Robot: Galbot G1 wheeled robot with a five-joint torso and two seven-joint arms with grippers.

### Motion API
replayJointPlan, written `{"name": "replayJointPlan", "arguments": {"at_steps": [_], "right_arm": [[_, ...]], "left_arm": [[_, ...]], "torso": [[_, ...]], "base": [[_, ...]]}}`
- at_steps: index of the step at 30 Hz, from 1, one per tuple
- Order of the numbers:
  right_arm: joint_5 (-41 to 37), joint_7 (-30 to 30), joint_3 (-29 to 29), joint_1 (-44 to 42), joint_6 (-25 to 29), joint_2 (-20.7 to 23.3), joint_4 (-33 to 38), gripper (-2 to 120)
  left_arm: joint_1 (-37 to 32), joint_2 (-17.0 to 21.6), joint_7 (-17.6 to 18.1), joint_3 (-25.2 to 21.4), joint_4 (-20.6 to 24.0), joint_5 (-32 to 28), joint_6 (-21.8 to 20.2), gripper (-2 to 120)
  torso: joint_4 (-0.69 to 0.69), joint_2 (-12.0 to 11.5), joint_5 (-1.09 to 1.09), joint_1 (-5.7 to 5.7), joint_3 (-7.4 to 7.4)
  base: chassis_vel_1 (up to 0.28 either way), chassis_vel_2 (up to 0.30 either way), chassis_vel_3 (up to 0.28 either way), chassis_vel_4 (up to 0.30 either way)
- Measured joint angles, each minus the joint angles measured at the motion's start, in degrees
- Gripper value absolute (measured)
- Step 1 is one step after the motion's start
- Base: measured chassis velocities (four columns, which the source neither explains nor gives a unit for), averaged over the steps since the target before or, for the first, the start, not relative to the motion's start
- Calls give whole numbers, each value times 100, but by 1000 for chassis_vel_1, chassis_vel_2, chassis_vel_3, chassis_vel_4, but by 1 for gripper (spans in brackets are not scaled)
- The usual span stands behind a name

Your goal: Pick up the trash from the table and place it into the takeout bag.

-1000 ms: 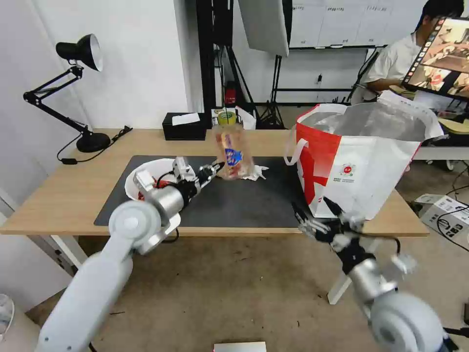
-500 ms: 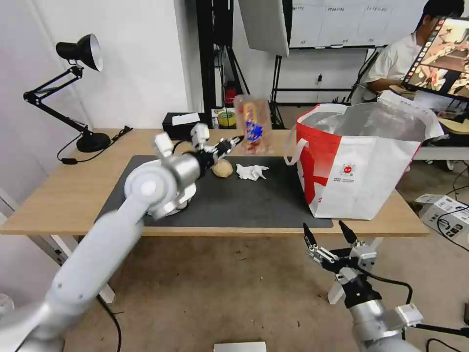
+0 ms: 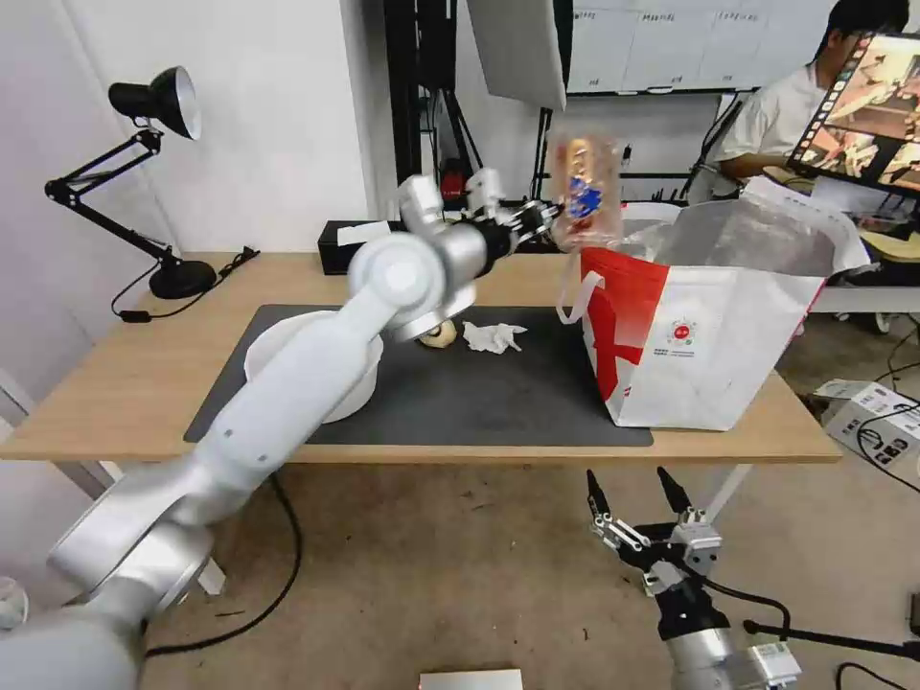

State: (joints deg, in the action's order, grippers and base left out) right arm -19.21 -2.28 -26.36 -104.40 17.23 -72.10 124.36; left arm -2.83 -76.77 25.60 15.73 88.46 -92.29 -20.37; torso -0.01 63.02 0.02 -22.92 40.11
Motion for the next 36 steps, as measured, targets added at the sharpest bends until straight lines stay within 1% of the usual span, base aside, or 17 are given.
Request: {"name": "replayJointPlan", "arguments": {"at_steps": [2, 4, 5, 8, 9, 12, 15, 22, 28, 29, 30, 31, 32, 33, 34, 35, 36], "right_arm": [[-5, 0, 1, 8, 0, 5, -12, 100], [-26, -2, 1, 44, 0, 20, -56, 100], [-26, -2, 1, 44, 0, 20, -56, 100], [-49, -15, 3, 79, -1, 25, -92, 100], [-49, -15, 3, 79, -1, 25, -92, 100], [-74, -34, 14, 135, -10, 10, -127, 100], [-96, -36, 18, 156, -19, 1, -129, 100], [-177, -36, -3, 161, -28, 15, -129, 100], [-216, -38, -23, 162, -34, 31, -131, 100], [-219, -38, -22, 169, -40, 32, -139, 100], [-219, -38, -22, 169, -40, 32, -139, 100], [-219, -38, -18, 174, -44, 33, -144, 100], [-220, -38, -15, 176, -47, 32, -146, 100], [-220, -38, -6, 185, -56, 33, -149, 100], [-220, -38, -6, 185, -56, 33, -149, 100], [-220, -38, -1, 190, -61, 33, -150, 100], [-220, -38, 1, 191, -62, 33, -150, 100]], "left_arm": [[58, -92, 5, 47, -98, 110, 18, 0], [187, -358, 11, 230, -379, 625, 70, 0], [187, -358, 11, 230, -379, 625, 70, 0], [257, -550, -32, 453, -591, 1259, 78, 0], [257, -550, -32, 453, -591, 1259, 78, 0], [317, -786, -148, 737, -858, 1921, 77, 0], [341, -874, -224, 849, -944, 2116, 59, 0], [343, -951, -291, 968, -976, 2139, -30, 0], [255, -906, -367, 1047, -843, 2095, -38, 0], [234, -892, -369, 1055, -800, 2056, -36, 5], [234, -892, -369, 1055, -800, 2056, -36, 5], [225, -889, -368, 1056, -779, 2023, -27, 10], [223, -887, -369, 1056, -768, 1998, -23, 12], [217, -878, -365, 1051, -733, 1914, -14, 20], [217, -878, -365, 1051, -733, 1914, -14, 20], [215, -873, -359, 1039, -707, 1863, -9, 25], [213, -870, -355, 1029, -693, 1833, -7, 27]], "torso": [[0, 0, 0, 0, 0], [0, 0, 0, 0, 0], [0, 0, 0, 0, 0], [1, 0, 0, 0, 0], [1, 0, 0, 0, 0], [0, 0, 0, 0, 0], [1, 0, -1, 0, 0], [0, 0, -1, 0, 0], [1, 0, -2, 0, 0], [1, 0, -2, 0, 0], [1, 0, -2, 0, 0], [1, 0, -2, 0, 0], [1, 0, -2, 0, 0], [1, 0, -2, 0, 0], [1, 0, -2, 0, 0], [1, 0, -2, 0, 0], [0, 0, -2, 0, 0]], "base": [[0, 0, 0, 0], [0, 0, 0, 0], [0, 0, 0, 0], [0, 0, 0, 0], [0, 0, 0, 0], [0, 0, 0, 0], [0, 0, 0, 0], [0, 0, 0, 0], [0, 0, 0, 0], [0, 0, 0, 0], [0, 0, 0, 0], [0, 0, 0, 0], [0, 0, 0, 0], [0, 0, 0, 0], [0, 0, 0, 0], [0, 0, 0, 0], [0, 0, 0, 0]]}}
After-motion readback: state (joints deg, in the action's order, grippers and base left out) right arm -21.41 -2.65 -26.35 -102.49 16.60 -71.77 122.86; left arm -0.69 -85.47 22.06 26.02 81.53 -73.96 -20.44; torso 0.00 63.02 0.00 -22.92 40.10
